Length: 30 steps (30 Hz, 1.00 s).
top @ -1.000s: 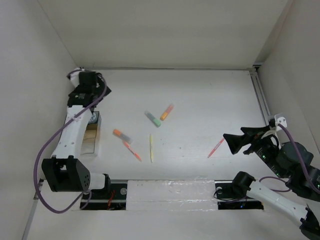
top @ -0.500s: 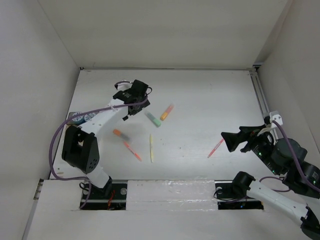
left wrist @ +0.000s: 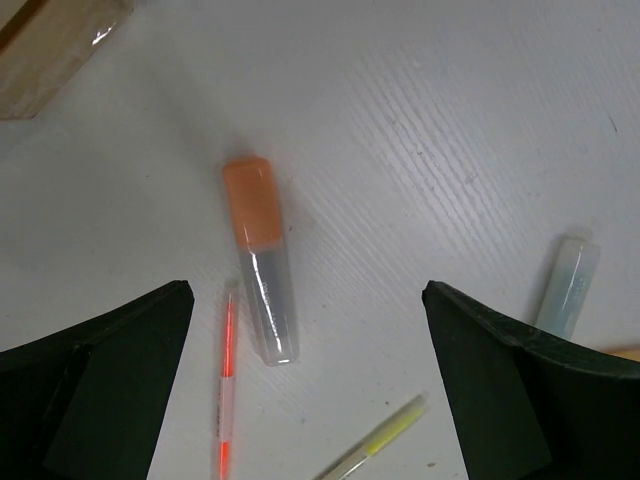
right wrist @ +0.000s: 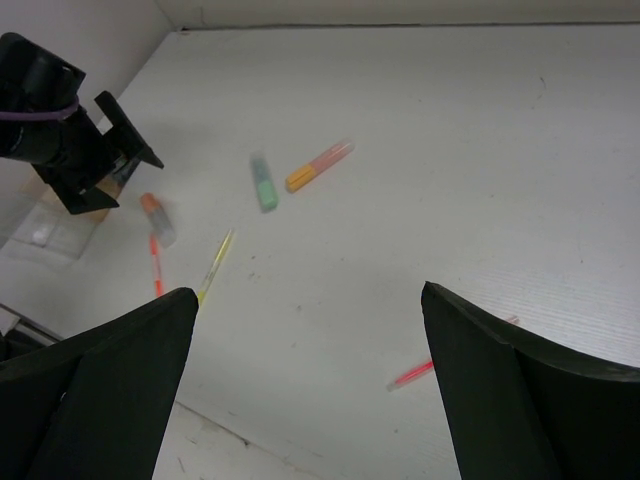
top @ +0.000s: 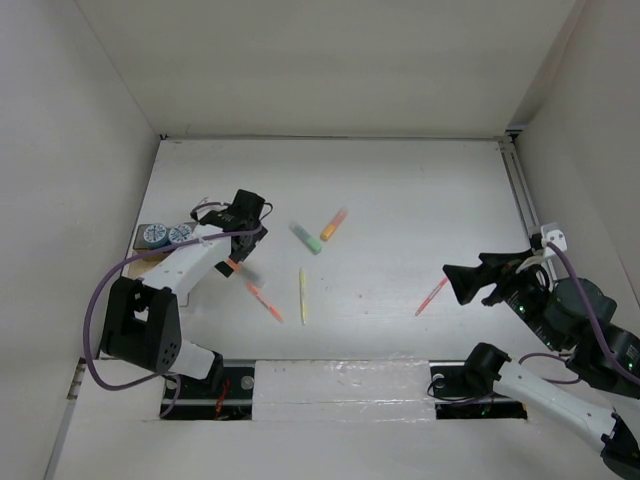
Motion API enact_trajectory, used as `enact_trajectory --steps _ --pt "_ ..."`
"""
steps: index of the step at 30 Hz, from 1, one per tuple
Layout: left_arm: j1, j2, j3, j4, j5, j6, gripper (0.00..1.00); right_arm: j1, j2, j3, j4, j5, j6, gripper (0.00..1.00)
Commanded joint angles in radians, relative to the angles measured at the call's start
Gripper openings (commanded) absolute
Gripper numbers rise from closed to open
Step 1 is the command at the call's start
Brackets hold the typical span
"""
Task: Sort the stationery into containers
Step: Grab a piece of stationery with the left arm
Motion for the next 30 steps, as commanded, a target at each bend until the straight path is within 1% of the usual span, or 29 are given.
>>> enact_trajectory --steps 1,2,4,9,15,21,25,27,28,30 --pt "0.053 -0.015 -0.034 0.037 -0.006 -0.036 1.0 0.008 -0.018 0.01 0.026 -0.015 -0.009 1.0" --pt "0.072 -0.004 -0.049 0.06 0.012 -0.009 1.0 0.008 -0.018 0.01 0.026 -0.015 -0.009 1.0" --pt "0.096 -0.004 -0.083 0.104 0.026 -0.009 1.0 0.008 -0.03 0.01 0.026 -0.015 -0.009 1.0" --pt "0.096 0.05 -0.083 0.123 0.048 0.001 0.97 0.008 -0.039 0.01 0.026 -0.015 -0.009 1.0" --pt "0.096 0.061 -0.104 0.143 0.048 -0.008 0.82 0.008 -0.039 0.01 0.026 -0.015 -0.009 1.0" --pt "0.096 0.091 -0.115 0.143 0.037 -0.018 0.82 0.008 -0.039 0.01 0.026 -0.015 -0.009 1.0" --pt "0.096 0.146 -0.126 0.166 0.037 -0.027 0.8 0.008 -0.048 0.01 0.026 -0.015 -0.009 1.0" --pt "0.096 0.166 -0.126 0.175 0.046 -0.027 0.76 0.008 -0.048 0.01 0.026 -0.015 -0.009 1.0" --pt "0.096 0.176 -0.126 0.175 0.046 -0.027 0.71 0.008 -0.048 0.01 0.026 -0.015 -0.009 1.0" --pt "0.096 0.186 -0.126 0.184 0.046 -0.027 0.63 0.008 -0.048 0.01 0.026 -0.015 -0.009 1.0"
